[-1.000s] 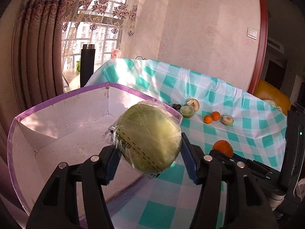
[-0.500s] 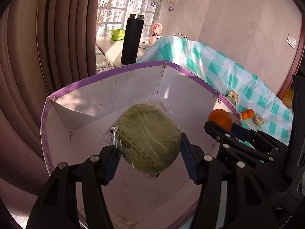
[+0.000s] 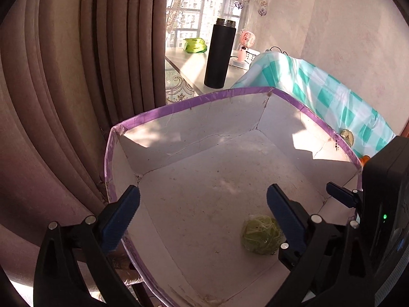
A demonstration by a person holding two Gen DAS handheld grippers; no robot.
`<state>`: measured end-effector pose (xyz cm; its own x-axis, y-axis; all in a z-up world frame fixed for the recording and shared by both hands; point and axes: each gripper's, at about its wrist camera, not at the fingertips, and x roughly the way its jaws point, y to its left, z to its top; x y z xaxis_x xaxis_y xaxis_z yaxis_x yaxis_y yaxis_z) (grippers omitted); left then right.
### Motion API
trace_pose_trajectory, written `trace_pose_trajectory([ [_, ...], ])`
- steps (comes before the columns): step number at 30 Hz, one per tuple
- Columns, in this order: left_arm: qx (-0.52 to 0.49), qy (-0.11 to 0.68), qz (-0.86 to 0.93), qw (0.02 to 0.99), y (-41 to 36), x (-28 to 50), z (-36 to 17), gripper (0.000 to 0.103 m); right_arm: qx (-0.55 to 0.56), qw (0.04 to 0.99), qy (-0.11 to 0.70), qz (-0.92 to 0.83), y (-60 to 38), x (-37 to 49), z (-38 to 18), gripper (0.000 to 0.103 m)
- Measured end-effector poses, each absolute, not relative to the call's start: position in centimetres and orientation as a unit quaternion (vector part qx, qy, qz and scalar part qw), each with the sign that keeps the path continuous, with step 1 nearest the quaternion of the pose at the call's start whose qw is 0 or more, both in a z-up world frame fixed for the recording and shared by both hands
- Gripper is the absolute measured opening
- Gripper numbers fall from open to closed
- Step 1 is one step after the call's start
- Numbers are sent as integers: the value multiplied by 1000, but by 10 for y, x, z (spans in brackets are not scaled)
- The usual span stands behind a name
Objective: Organize fruits
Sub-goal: 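Carry the cabbage and orange to the box and release both inside, then move both tools back over the fruits on the table, then grasp the tangerine with the left tool while the right tool grasps the wrapped melon half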
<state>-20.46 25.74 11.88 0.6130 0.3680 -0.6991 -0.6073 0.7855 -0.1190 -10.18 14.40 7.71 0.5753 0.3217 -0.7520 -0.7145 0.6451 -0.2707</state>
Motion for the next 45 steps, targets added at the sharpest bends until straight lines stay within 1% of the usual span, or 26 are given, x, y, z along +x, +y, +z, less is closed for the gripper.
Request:
trace_pose_trajectory([
  [1, -174, 338, 276, 883, 256, -205, 120, 101, -285, 843, 335, 309, 141, -103, 79, 75],
  [2, -172, 330, 274, 887, 253, -206, 122, 101, -279, 848, 325, 313, 137, -105, 83, 77],
  [5, -155, 276, 281, 906, 233, -214, 137, 101, -227, 875, 271, 330, 105, -110, 103, 78],
  [6, -146, 254, 279, 914, 223, -218, 143, 101, -205, 887, 249, 330, 90, -108, 110, 80],
  [7, -136, 234, 272, 924, 212, -220, 148, 101, -184, 900, 228, 324, 73, -106, 115, 85],
  [9, -114, 200, 246, 942, 186, -221, 156, 101, -139, 923, 190, 304, 36, -97, 121, 86],
  [11, -91, 180, 203, 958, 157, -219, 158, 101, -94, 936, 184, 285, 0, -81, 120, 86],
  [13, -76, 175, 149, 970, 126, -208, 154, 101, -52, 941, 214, 256, -35, -58, 110, 86],
  [17, -35, 218, 50, 974, 61, -172, 131, 101, -29, 941, 298, 159, -94, -19, 78, 87],
  [20, -23, 260, -17, 965, 20, -136, 105, 101, -14, 940, 331, 81, -137, 4, 51, 87],
  [23, -31, 321, -55, 945, -6, -89, 79, 101, 24, 929, 368, 27, -178, 32, 27, 87],
  [25, -40, 358, -75, 930, -19, -58, 63, 101, 75, 918, 390, 18, -202, 48, 22, 87],
  [27, -48, 380, -76, 921, -28, -31, 47, 101, 71, 916, 395, -2, -212, 65, 20, 87],
  [30, -54, 389, -68, 917, -34, 7, 32, 101, 82, 905, 417, 4, -220, 95, 14, 86],
  [32, -54, 385, -51, 920, -34, 29, 28, 101, 83, 903, 422, 14, -221, 114, 12, 81],
  [35, -59, 380, -36, 922, -31, 60, 27, 101, 62, 904, 422, 27, -215, 144, 13, 77],
  [38, -80, 373, -38, 923, -28, 83, 29, 101, 17, 908, 418, 26, -202, 172, 16, 77],
  [41, -97, 385, -34, 917, -26, 110, 26, 101, -25, 908, 418, 36, -184, 195, 16, 77],
  [45, -122, 412, -15, 903, -19, 145, 19, 101, -33, 902, 428, 44, -172, 227, 13, 77],
])
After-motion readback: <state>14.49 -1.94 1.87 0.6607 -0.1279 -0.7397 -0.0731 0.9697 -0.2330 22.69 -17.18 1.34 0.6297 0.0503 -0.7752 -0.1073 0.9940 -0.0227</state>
